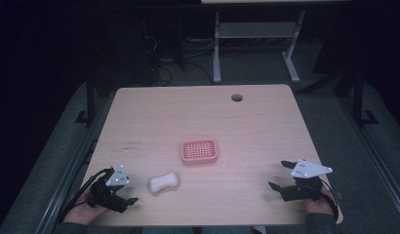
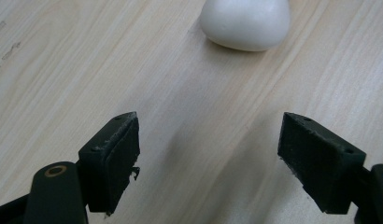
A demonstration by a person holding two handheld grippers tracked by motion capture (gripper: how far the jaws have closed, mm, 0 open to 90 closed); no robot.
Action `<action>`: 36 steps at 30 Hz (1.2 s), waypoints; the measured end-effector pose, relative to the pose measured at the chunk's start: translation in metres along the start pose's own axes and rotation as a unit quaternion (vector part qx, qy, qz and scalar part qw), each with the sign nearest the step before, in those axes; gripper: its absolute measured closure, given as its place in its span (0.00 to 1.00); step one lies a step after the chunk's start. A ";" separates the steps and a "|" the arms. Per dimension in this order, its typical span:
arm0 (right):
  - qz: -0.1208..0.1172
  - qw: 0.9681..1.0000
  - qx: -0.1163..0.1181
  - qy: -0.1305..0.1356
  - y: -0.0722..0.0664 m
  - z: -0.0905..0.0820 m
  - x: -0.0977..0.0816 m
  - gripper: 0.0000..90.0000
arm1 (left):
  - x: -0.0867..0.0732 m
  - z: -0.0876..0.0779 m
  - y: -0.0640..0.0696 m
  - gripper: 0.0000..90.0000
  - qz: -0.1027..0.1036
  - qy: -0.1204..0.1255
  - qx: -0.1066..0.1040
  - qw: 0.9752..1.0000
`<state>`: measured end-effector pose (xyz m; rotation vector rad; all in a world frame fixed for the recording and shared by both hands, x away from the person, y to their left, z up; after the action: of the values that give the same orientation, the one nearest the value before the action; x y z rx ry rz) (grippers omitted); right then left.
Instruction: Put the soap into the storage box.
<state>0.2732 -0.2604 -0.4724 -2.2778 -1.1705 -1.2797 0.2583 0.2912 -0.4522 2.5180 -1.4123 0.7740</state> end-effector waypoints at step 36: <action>-0.002 1.000 0.006 -0.002 -0.003 0.001 0.000 0.15 | 0.031 0.007 0.010 0.23 0.038 0.004 -0.016 0.999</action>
<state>0.2716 -0.2583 -0.4731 -2.2722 -1.1820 -1.2672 0.2655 0.2600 -0.4437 2.4479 -1.5137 0.7679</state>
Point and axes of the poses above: each handheld gripper's, and its own axes: z roughly forward along the jaws, x roughly out of its top, y roughly to its right, the point moved 2 cm from there along z, roughly forward along the jaws, and after that the axes turned 1 degree about -z, right-handed, at the moved point
